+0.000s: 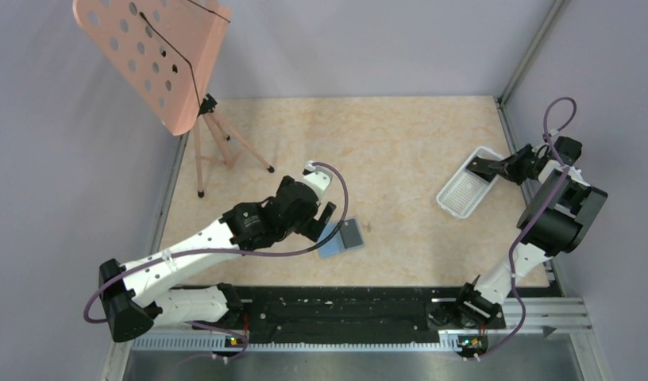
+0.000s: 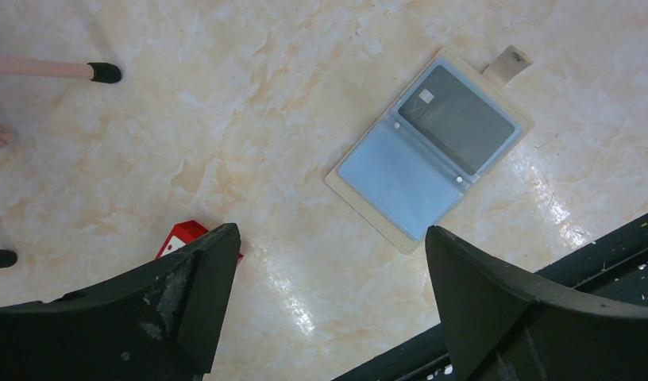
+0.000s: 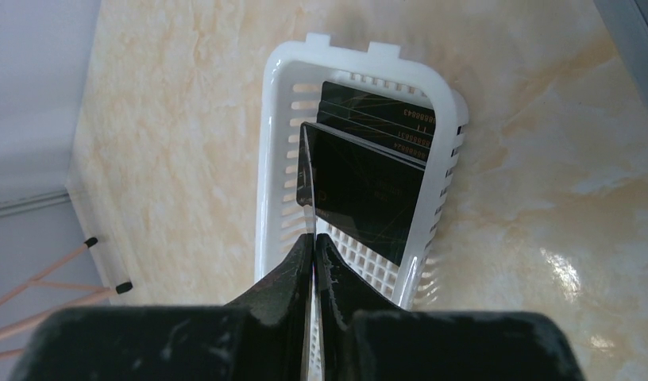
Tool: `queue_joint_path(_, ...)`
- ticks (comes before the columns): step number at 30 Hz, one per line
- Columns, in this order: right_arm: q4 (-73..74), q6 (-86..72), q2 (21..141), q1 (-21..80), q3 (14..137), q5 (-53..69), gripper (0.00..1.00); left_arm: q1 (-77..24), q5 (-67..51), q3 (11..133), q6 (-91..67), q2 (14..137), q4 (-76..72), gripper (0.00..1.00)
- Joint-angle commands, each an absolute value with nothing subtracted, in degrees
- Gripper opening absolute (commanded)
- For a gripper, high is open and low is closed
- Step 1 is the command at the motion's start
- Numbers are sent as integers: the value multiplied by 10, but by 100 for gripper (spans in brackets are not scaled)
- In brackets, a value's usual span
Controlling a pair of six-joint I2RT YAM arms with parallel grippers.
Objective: Take the credit cards out of the card holder
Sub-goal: Place the credit card in the storage box.
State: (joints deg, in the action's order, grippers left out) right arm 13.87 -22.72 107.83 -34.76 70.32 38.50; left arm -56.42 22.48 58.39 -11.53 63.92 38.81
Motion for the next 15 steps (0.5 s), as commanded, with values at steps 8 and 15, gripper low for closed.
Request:
queue_joint_path(8, 166, -230, 1110, -359, 767, 351, 21, -569, 245, 582, -106, 641, 377, 92)
queue_joint_path(15, 182, -233, 1113, -359, 782, 331, 24, -571, 249, 582, -107, 644, 378, 92)
